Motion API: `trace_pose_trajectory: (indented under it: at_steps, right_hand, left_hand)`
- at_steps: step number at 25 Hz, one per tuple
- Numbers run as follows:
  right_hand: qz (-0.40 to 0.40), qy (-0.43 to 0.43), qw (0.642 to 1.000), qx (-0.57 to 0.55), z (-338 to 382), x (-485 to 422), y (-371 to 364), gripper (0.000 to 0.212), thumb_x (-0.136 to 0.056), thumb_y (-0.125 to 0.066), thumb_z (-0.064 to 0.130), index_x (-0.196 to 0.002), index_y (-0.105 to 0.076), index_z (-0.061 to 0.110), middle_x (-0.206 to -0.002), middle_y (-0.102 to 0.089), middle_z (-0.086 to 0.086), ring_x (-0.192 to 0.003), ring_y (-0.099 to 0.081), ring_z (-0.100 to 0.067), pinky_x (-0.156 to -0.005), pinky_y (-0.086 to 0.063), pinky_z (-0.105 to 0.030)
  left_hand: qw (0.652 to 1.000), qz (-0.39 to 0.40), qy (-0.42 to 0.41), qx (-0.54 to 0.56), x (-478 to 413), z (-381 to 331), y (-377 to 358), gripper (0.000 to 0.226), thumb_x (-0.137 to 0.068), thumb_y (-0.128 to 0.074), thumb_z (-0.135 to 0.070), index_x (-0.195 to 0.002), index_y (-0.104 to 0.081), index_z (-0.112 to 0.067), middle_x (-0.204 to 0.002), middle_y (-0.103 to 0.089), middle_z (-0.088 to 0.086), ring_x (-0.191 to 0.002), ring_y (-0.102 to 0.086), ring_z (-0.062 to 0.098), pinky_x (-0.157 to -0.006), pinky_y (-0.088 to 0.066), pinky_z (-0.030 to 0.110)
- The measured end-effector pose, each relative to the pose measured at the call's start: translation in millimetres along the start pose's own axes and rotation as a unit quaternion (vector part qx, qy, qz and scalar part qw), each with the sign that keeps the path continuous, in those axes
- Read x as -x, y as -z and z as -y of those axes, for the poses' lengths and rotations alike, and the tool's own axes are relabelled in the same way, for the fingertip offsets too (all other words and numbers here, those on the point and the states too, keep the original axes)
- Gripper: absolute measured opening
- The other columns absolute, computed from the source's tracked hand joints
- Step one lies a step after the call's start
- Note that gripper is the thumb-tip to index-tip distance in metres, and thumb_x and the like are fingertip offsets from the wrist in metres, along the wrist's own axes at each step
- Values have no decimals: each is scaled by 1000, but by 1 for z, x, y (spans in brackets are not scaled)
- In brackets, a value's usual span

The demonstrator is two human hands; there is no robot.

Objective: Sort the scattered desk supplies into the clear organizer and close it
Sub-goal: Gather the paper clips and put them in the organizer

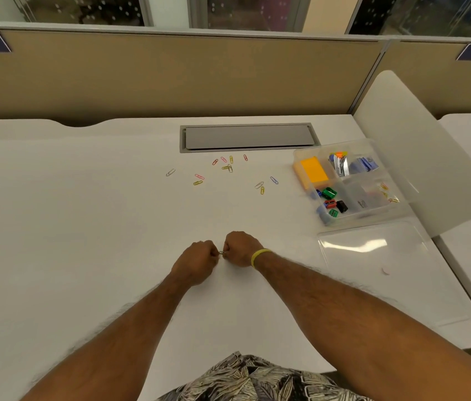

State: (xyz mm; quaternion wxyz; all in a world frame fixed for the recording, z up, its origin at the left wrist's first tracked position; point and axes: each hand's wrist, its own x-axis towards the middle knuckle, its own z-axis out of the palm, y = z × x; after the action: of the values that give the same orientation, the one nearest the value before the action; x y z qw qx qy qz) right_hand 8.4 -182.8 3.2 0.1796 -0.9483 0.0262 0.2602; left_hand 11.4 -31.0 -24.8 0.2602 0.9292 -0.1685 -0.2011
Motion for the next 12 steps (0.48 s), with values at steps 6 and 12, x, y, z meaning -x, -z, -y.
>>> trace_pose_trajectory:
  at_steps: [6, 12]
  right_hand:
    - [-31, 34, 987, -157, -16, 3, -5, 20, -86, -61, 14, -83, -63, -6, -92, -67, -16, -86, -60, -32, -77, -52, -38]
    - [-64, -4, 936, -347, -27, 11, -16, 7, -81, -73, 14, -78, -67, 16, -73, -64, 5, -66, -59, -10, -67, -50, -24]
  left_hand:
    - [995, -62, 41, 74, 4, 19, 18, 16, -90, -54, -12, -93, -71, -14, -93, -63, -6, -87, -59, 13, -77, -47, 26]
    - [996, -8, 88, 17, 10, 5, 11, 18, -83, -69, -35, -73, -69, -19, -77, -68, -6, -71, -63, 16, -60, -46, 25]
